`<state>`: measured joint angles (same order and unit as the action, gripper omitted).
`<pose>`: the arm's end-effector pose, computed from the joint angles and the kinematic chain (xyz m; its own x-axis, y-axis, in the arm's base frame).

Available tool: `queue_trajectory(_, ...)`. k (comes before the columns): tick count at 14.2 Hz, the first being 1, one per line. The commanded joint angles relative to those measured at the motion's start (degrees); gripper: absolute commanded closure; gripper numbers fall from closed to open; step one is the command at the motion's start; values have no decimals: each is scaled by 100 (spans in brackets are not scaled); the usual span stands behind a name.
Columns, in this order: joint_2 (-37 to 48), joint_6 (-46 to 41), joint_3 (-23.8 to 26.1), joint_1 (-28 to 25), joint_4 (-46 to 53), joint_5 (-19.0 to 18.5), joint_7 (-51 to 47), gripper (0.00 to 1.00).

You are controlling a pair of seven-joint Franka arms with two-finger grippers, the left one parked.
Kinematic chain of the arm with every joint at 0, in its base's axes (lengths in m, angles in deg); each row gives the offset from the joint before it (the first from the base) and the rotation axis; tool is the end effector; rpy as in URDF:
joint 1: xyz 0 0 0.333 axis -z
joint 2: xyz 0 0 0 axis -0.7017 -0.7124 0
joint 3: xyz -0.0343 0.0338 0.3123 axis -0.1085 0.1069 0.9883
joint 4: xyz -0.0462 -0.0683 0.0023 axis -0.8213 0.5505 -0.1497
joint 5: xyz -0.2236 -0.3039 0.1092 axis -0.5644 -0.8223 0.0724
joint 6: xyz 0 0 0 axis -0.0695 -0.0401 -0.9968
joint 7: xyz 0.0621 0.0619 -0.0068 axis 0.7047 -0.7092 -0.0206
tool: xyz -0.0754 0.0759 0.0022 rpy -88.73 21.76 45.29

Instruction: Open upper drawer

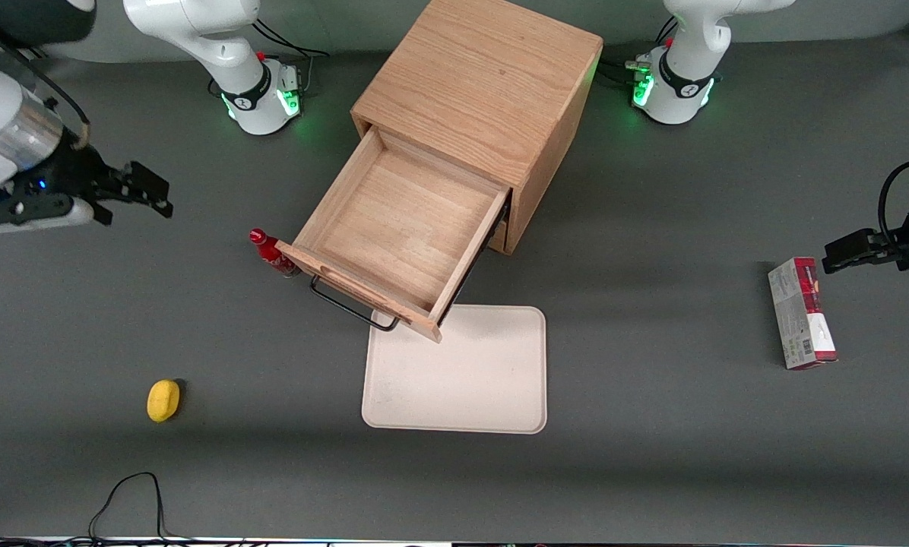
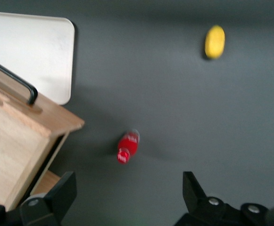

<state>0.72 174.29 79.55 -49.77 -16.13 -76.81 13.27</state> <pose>0.5050 0.0520 0.6076 0.9998 0.0192 0.0110 0.0197 -0.9988 -0.0452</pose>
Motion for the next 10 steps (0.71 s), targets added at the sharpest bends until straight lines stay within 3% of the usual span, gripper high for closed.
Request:
queue_trajectory(1,238,-146,-183,19,-208,50,-202,0)
queue_trajectory(10,1,-146,-174,45,29,-161,-325,0)
